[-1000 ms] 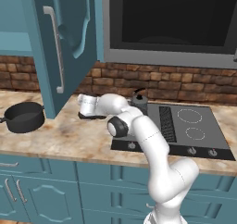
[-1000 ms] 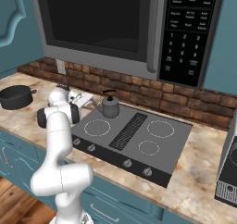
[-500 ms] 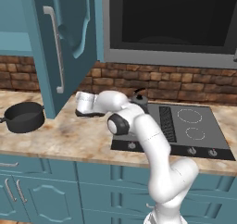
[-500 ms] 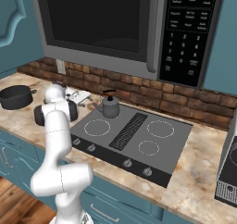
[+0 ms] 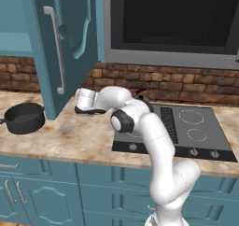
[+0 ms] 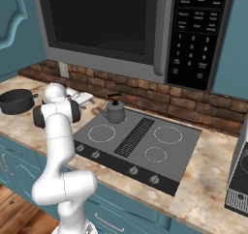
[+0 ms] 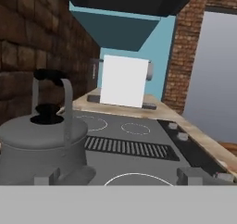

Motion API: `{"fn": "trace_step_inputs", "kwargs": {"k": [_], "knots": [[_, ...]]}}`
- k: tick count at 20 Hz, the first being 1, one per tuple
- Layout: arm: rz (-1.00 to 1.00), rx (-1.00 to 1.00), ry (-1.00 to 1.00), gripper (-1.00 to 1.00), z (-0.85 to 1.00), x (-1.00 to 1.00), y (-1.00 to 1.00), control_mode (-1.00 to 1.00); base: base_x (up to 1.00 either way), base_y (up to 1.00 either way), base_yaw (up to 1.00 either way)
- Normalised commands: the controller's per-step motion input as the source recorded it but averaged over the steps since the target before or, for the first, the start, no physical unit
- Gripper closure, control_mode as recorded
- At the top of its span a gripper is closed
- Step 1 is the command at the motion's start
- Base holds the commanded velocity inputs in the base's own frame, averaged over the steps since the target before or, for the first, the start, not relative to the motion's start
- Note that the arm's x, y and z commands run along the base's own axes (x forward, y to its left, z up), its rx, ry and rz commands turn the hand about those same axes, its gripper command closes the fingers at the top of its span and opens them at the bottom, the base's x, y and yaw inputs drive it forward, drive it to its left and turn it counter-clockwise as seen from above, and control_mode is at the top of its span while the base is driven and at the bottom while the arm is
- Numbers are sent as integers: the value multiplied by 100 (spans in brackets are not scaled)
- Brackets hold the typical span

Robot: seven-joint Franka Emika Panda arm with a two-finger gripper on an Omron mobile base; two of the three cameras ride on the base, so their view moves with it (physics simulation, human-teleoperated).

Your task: Pick the kettle from the cabinet and place it on a stove burner. Then pick the pot from the counter and place it on another stove burner. Finally, turn both burners on.

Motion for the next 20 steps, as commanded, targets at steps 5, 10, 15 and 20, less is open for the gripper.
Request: {"fn": "trace_step_inputs", "kwargs": {"k": [5, 10, 15, 20], "knots": [[0, 0, -16, -100, 20, -57, 0, -100, 0, 0, 0], [0, 0, -17, -100, 13, -51, 0, -100, 0, 0, 0], [0, -2, -28, -100, -9, -53, -5, -100, 0, 0, 0], [0, -3, -37, -100, -18, -63, -6, -100, 0, 0, 0]]}}
